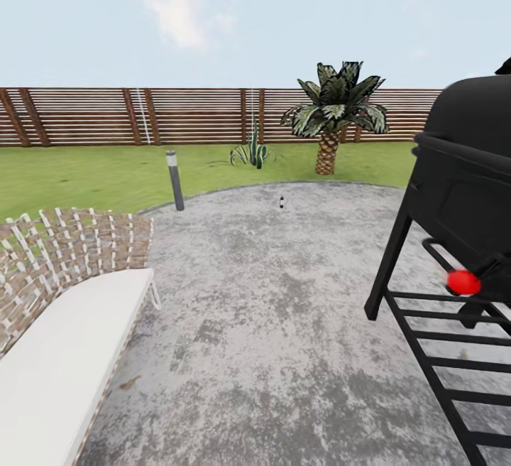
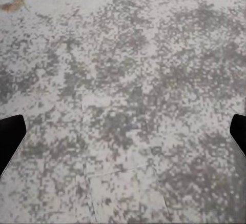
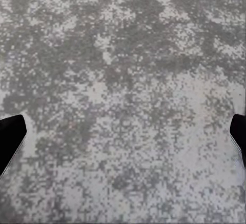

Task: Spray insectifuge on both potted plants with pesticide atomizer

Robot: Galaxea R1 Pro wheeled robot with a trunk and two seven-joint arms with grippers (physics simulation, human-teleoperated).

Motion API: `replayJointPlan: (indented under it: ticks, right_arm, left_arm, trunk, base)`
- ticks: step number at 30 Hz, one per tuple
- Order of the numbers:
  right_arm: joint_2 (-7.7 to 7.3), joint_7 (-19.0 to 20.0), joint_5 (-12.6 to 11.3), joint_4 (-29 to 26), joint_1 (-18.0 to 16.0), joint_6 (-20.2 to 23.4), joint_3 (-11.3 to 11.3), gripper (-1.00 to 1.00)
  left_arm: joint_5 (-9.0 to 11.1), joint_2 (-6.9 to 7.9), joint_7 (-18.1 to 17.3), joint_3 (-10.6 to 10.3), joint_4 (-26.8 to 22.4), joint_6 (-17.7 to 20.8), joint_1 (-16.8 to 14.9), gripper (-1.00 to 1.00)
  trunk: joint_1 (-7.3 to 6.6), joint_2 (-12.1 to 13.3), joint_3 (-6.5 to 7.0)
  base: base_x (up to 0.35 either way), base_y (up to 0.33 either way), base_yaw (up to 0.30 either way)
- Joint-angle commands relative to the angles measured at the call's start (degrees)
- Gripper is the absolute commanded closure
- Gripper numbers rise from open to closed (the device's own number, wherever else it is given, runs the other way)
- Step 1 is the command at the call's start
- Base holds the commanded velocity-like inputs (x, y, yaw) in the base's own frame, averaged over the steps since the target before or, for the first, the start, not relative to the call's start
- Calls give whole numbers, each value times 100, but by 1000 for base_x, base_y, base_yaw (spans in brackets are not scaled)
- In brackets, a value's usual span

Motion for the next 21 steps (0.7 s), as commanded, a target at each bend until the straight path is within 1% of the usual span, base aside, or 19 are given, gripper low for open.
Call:
replayJointPlan:
  ticks: [1,21]
  right_arm:
    - [-1,-2,2,4,-3,-18,1,-100]
    - [-1,-2,2,4,-3,-18,1,-100]
  left_arm:
    - [4,0,6,4,4,-19,-3,-100]
    - [4,-2,6,10,4,-19,-3,-100]
  trunk:
    - [3,-2,-5]
    - [3,-2,-5]
  base:
    - [337,1,0]
    - [337,0,0]
